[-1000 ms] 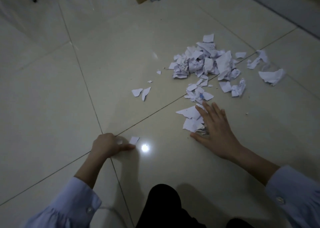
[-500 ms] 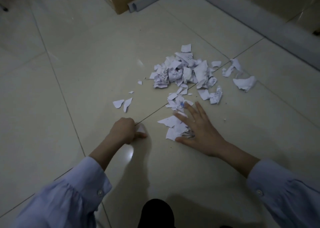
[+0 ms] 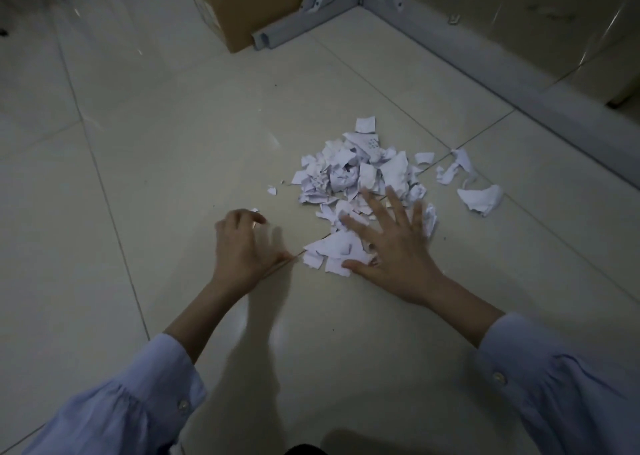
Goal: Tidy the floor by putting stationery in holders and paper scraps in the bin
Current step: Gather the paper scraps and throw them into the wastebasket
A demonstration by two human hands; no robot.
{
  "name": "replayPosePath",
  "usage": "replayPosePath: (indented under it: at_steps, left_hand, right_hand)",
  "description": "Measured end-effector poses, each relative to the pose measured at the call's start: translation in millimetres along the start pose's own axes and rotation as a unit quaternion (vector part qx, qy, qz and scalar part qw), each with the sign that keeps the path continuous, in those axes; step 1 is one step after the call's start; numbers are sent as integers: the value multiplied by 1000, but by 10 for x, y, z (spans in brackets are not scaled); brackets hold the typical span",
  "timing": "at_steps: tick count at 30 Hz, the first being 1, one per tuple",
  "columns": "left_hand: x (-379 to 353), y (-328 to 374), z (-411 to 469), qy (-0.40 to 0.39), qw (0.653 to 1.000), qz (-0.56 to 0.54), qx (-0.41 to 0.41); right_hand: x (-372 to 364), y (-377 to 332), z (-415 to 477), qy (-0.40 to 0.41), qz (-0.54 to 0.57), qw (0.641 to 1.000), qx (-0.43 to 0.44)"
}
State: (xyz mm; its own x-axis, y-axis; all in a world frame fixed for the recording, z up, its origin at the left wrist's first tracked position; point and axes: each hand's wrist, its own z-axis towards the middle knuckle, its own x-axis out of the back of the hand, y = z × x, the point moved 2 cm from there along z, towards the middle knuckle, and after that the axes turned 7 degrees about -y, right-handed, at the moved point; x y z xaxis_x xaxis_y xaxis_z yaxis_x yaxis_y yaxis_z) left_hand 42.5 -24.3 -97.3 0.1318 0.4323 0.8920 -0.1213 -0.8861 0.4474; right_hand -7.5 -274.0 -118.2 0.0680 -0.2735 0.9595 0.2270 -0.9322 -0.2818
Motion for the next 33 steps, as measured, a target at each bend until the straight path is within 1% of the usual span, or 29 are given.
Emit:
replayPosePath:
  at_steps: [1,2,3,5,7,9,11,12,14,16,22,27,29,33]
  left_hand:
    - [23,-96,11,16,999,-1,33]
    - [51,-170,19,10,997,-12,78]
    - [56,-244,15,-12,992,-18,120]
    - [35,-336,2,-62,986,-7,156]
    - [-6,-364,-8,-89,984,-15,152]
    - [-57,-353,15,-99,984,-41,144]
    - [-107,-308,68,-107,985,-52,122]
    - [-127,-270,103,-114,986,-56,110]
    - [-164,-186,180,-127,986,-67,81]
    - [-198,-70,261,-139,986,-81,46]
    - [-303,336,521,-185,978,-91,-40]
    - [-403,521,789,-211,972,-63,-86]
    - [-431,567,879,-224,967,-44,-114]
    - [-524,624,972,-241,959,-19,-145]
  right_hand:
    - [71,77,11,15,17,1000,-21]
    - [142,170,15,27,34,998,-47]
    - [201,278,10,36,49,995,-75]
    - [293,507,-22,46,62,988,-133]
    - [344,725,-61,38,60,978,-195]
    - [370,911,-75,29,65,965,-251]
    - [385,1044,-70,24,93,953,-286]
    - [388,1085,-54,20,109,950,-291]
    - [374,1124,-3,3,139,951,-274]
    - [351,1101,70,-14,157,958,-239]
    - [255,934,428,-76,138,979,-129]
    - [189,816,730,-113,136,982,-68]
    - [164,753,814,-123,138,981,-55]
    - [119,637,899,-135,108,985,-28]
